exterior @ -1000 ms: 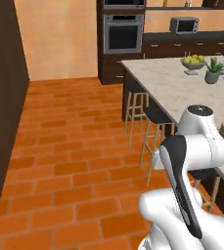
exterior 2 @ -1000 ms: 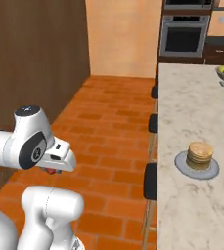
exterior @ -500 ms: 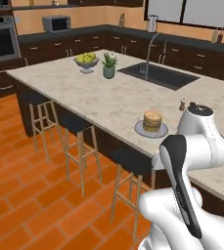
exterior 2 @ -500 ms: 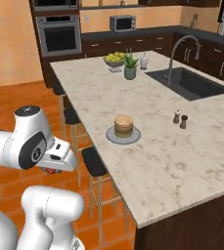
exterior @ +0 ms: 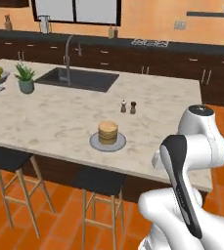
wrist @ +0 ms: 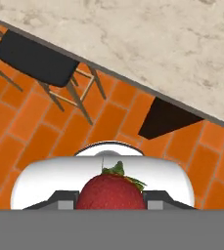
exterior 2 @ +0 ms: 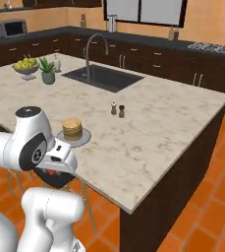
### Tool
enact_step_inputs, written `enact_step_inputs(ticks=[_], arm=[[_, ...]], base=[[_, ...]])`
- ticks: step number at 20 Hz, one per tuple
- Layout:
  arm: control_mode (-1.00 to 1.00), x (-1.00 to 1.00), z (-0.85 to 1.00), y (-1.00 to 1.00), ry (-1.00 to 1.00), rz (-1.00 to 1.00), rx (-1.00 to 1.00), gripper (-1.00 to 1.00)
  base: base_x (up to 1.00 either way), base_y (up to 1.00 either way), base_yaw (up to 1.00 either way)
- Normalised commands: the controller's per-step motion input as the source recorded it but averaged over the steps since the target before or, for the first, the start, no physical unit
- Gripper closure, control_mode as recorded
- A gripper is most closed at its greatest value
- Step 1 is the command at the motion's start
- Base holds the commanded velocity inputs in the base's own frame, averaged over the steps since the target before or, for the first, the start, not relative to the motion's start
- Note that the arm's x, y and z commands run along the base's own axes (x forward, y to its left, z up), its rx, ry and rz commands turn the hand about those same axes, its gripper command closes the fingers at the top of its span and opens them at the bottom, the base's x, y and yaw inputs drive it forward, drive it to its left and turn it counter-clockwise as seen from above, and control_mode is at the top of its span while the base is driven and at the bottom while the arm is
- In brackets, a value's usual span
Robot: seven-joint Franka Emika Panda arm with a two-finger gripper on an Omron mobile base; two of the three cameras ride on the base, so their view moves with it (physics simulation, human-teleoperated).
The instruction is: Take the strawberry from the fridge and place it on top of the pancake, located on the dining counter.
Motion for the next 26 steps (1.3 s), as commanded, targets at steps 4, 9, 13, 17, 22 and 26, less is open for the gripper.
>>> enact_step_inputs(ticks=[4,9,13,17,22,26], arm=[[1.0,0.0,0.0,0.0,0.0,0.0,0.0,1.0],[1.0,0.0,0.0,0.0,0.0,0.0,0.0,1.0],[1.0,0.0,0.0,0.0,0.0,0.0,0.0,1.0],[1.0,0.0,0.0,0.0,0.0,0.0,0.0,1.0],[1.0,0.0,0.0,0.0,0.0,0.0,0.0,1.0],[1.0,0.0,0.0,0.0,0.0,0.0,0.0,1.0]], base=[[0.17,0.7,-0.71],[0.0,0.75,-0.68],[-0.01,0.89,-0.57],[0.0,0.98,-0.18],[0.26,0.24,-0.01],[0.57,0.0,0.14]])
